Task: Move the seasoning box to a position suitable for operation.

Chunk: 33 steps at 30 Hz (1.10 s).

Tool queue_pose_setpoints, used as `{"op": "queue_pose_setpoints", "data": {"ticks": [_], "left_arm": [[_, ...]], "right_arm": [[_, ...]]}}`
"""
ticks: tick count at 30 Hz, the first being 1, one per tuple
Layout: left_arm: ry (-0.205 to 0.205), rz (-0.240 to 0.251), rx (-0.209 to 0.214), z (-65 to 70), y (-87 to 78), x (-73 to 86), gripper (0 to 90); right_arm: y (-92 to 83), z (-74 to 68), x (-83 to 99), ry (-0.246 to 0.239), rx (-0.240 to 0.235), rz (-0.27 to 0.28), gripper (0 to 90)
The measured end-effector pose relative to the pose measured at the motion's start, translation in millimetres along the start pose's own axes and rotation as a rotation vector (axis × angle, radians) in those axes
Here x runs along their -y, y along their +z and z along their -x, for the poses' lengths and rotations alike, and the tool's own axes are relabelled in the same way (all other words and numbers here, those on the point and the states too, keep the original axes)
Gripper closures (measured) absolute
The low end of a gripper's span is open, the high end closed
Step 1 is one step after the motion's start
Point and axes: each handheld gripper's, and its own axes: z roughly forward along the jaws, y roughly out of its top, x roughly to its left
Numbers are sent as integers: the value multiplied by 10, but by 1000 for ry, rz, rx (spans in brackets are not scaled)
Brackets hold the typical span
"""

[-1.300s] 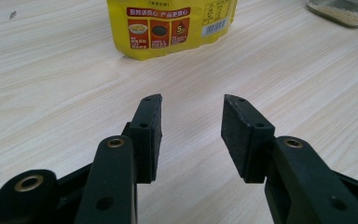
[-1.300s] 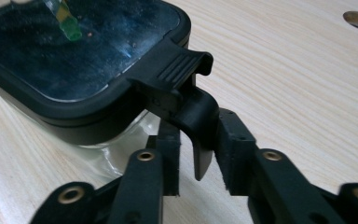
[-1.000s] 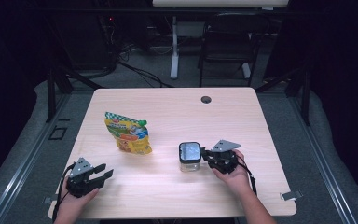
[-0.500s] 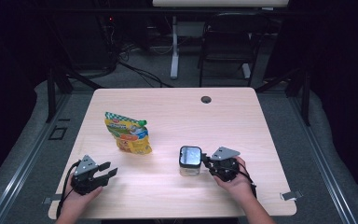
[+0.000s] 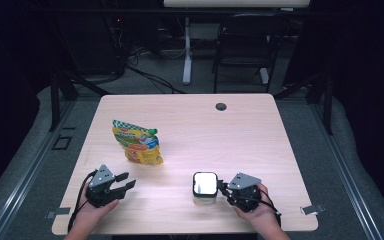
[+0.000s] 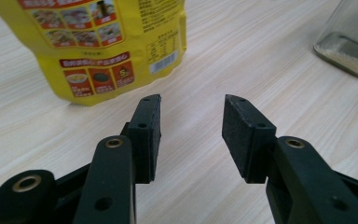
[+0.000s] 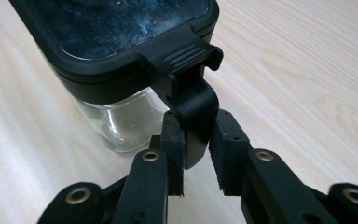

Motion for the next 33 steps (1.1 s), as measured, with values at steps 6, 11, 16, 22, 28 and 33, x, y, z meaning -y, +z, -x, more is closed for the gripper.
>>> {"op": "queue_pose_setpoints", "data": {"ticks": [6, 11, 16, 22, 28, 33], "left_arm": [[14, 6, 15, 71, 20, -29, 574], [22, 3, 11, 90, 38, -49, 574], [24, 8, 23, 96, 53, -63, 575], [14, 17, 39, 124, 79, -98, 574], [0, 7, 52, 138, 137, -151, 581], [-7, 13, 56, 155, 154, -198, 586]], "right_arm": [[-76, -44, 26, -14, -12, 0, 761], [-64, -74, 36, -17, -25, -6, 761], [-66, -76, 47, -5, -34, 3, 720], [-263, 19, 24, 45, -107, 35, 633], [-485, 34, 2, 123, -82, 54, 656], [-497, 83, -126, 197, 17, 60, 679]]}}
